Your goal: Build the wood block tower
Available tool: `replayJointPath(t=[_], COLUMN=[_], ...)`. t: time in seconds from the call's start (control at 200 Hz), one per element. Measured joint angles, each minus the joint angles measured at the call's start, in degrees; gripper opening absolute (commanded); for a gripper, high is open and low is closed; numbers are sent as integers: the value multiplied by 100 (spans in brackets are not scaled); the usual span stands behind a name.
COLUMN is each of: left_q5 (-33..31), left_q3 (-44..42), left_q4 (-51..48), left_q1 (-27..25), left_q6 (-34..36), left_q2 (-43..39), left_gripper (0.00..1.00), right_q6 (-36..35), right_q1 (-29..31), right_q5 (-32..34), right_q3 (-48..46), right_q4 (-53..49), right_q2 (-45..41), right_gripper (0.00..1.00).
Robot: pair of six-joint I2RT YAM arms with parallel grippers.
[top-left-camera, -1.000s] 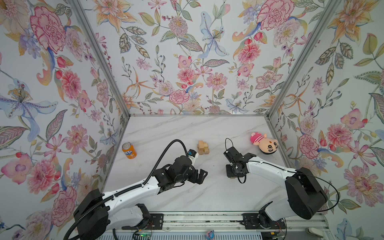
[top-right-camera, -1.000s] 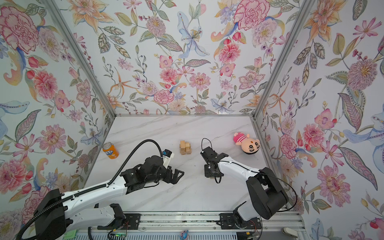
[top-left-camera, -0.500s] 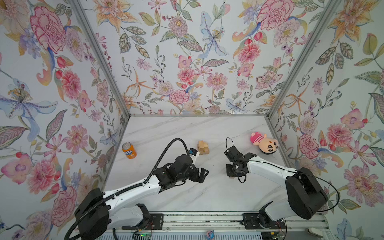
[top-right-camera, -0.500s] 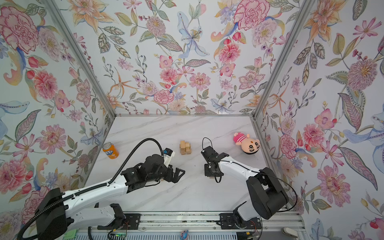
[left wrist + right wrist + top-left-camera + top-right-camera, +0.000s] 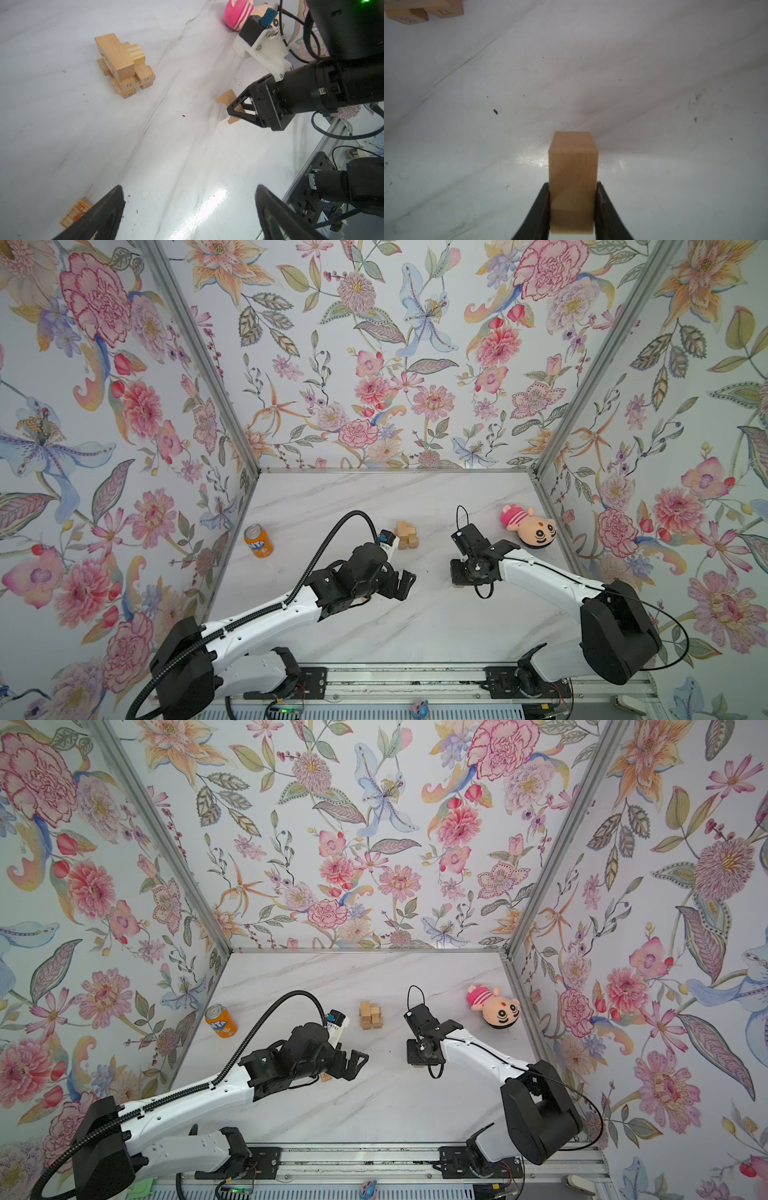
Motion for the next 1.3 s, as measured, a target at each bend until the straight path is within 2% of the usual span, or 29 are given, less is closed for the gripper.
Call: replayJointPath(t=[0.255,0.51,0.826,1.296], left_q5=[-20,76,391,741], left_q3=[9,-144,-216,-247], left_q4=[-264,-258,-160,114], left_q1=[682,1237,1471,1773], left_q6=[42,39,90,210], left_q2=[-323,-592,-588,-466], left_gripper=[99,99,99,99], right_q6=[-179,-413,-675,-798], right_q1=[0,20,195,219], right_q5=[-149,-234,-258,-256], right_q3=[940,2253,3748,5001], right_q4=[-131,-387,-857,-1364], right_q2=[223,1150,2337,3324], right_gripper=[23,23,23,24])
